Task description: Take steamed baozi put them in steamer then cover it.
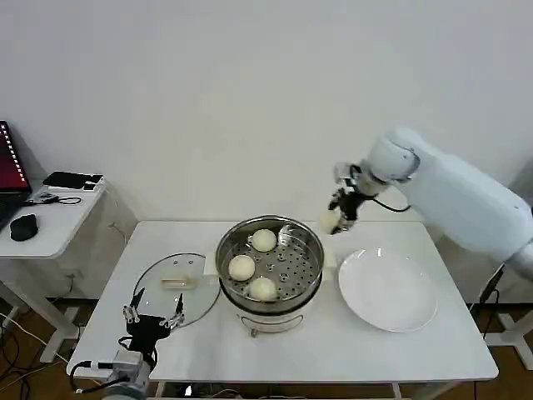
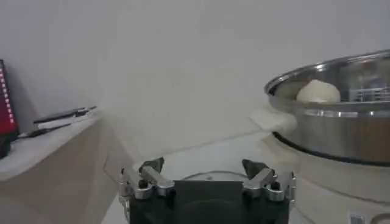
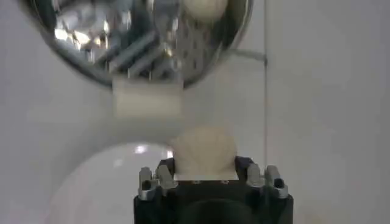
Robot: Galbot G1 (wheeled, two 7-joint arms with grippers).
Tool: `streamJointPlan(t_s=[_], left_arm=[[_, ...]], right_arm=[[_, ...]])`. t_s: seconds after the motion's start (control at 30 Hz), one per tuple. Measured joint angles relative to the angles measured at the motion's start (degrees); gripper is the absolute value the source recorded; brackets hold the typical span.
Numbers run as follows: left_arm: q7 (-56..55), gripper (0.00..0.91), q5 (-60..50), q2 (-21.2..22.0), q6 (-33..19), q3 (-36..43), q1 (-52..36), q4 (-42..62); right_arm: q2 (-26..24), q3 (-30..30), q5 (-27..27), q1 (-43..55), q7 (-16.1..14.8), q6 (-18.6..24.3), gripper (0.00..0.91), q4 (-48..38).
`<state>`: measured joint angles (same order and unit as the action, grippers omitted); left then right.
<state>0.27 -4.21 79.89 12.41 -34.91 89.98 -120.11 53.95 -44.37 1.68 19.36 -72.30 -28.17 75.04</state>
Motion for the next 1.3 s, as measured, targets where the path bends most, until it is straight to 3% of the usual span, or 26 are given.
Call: streamJointPlan(t_s=[0.27, 0.5, 0.9, 1.3], left_arm=[[0.19, 0.907, 0.14, 0.49, 0.13, -0.11, -0.23, -1.23], [-0.12, 0.907, 0.14, 1.1, 0.0, 0.13, 0.02, -1.32], [-0.46, 0.907, 0.15, 1.17, -0.12, -0.03, 0.86, -2.73], [-0.76, 0.907, -0.02, 1.23, -0.45, 0.04, 0.88, -2.58]], right_arm=[[5.87, -5.81, 6.09, 3.41, 0.49, -2.86, 0.655, -1.31], [8.42, -11.67, 8.08, 4.57, 0.88, -3.95, 0.655, -2.34], [10.21, -18.98, 8.04, 4.81, 1.31, -4.71, 0.655, -2.77], [11.26, -20.64, 6.23, 3.76, 1.94, -4.44, 0.655, -4.57]])
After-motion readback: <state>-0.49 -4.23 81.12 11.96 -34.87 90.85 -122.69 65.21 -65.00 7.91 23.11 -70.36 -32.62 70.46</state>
